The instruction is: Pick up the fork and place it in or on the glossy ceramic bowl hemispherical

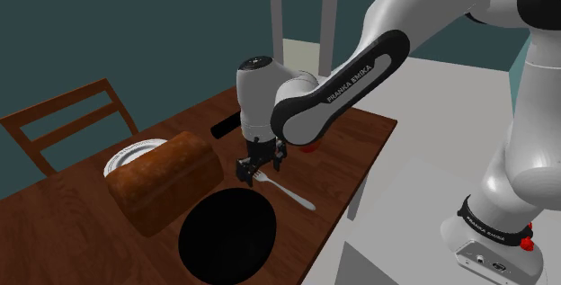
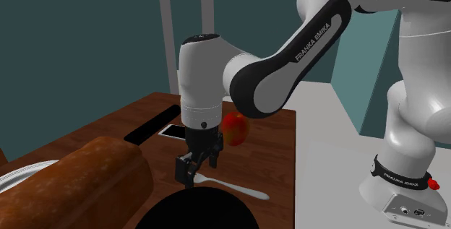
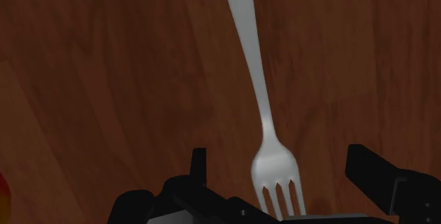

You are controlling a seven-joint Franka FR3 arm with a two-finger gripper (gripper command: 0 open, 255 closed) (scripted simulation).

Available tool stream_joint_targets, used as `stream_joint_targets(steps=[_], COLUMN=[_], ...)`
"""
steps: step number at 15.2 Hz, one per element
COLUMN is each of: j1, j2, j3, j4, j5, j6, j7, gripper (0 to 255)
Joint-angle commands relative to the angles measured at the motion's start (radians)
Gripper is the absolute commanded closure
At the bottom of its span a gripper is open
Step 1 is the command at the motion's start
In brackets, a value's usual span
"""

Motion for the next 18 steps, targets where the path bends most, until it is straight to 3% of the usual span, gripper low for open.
stream_joint_targets(steps=[1, 2, 11, 18], j1=[0.0, 0.0, 0.0, -0.012], j2=[0.0, 0.0, 0.0, -0.056], j3=[0.0, 0.0, 0.0, 0.014], j4=[0.0, 0.0, 0.0, 0.033], j5=[0.0, 0.0, 0.0, 0.043], j6=[0.0, 0.0, 0.0, -0.08], j7=[0.0, 0.0, 0.0, -0.03], gripper=[0, 255, 255, 255])
